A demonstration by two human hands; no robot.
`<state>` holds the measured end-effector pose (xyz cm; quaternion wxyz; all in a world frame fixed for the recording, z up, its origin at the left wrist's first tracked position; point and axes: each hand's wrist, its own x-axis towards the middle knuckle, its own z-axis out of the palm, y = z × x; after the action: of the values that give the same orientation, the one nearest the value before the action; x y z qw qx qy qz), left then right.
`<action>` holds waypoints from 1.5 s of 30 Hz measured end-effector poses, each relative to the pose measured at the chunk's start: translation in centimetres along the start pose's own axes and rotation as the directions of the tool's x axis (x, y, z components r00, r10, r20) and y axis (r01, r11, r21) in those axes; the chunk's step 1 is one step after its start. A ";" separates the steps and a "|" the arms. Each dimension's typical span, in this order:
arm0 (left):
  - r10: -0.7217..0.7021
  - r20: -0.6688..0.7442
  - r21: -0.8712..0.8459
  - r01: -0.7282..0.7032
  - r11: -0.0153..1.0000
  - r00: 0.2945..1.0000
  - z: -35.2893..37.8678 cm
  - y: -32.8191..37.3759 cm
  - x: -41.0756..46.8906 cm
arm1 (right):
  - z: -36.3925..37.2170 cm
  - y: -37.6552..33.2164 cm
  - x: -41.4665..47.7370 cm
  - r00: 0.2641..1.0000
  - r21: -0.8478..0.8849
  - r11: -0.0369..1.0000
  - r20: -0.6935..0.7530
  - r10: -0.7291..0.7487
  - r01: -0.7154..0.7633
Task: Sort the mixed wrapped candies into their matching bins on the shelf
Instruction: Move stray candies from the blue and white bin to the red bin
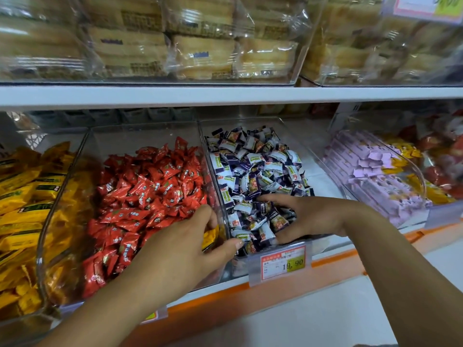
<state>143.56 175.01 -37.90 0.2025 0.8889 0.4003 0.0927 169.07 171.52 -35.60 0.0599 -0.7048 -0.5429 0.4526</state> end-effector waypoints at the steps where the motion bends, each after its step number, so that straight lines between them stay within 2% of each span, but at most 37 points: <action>1: -0.001 0.006 0.002 0.001 1.000 1.000 -0.1 0.0 0.0 | 0.0 0.0 0.1 1.000 -0.007 1.000 -0.008 0.003 -0.003; 8: 0.009 -0.012 -0.001 -0.009 1.000 1.000 0.2 -0.2 0.0 | 0.2 0.0 0.7 1.000 -0.018 1.000 -0.014 -0.003 0.003; 13: 0.009 -0.009 -0.005 -0.009 1.000 1.000 0.1 -0.1 0.0 | 0.5 -0.6 0.5 0.999 -0.126 0.992 -0.051 -0.009 0.003; 23: 0.024 -0.022 0.003 -0.024 1.000 0.999 0.1 -0.2 0.0 | 0.6 -0.2 0.4 0.980 0.100 0.993 -0.194 -0.042 0.062; 32: 0.031 -0.024 -0.020 -0.031 0.999 0.999 0.2 -0.5 0.0 | 0.8 -1.5 0.3 0.917 0.270 0.943 -0.391 -0.077 0.194; 36: 0.028 -0.007 -0.006 -0.028 1.000 1.000 0.1 -0.4 0.0 | -0.3 -3.0 0.7 0.860 0.339 0.889 -0.499 -0.107 0.307; 40: 0.019 -0.003 -0.013 -0.019 1.000 1.000 0.0 -0.3 0.0 | -0.7 -4.2 2.2 0.817 0.525 0.748 -0.576 -0.038 0.405; 42: 0.014 -0.008 -0.013 -0.014 1.000 1.000 0.0 -0.3 0.0 | -0.6 -4.6 3.2 0.797 0.555 0.704 -0.604 -0.025 0.443; 45: 0.017 -0.006 -0.012 -0.017 1.000 1.000 0.0 -0.3 -0.1 | -0.9 -4.8 3.5 0.812 0.610 0.651 -0.583 -0.020 0.453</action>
<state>143.30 175.16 -38.03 0.2059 0.8907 0.3928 0.0996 166.29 176.66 -34.34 0.5410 -0.6369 -0.3711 0.4050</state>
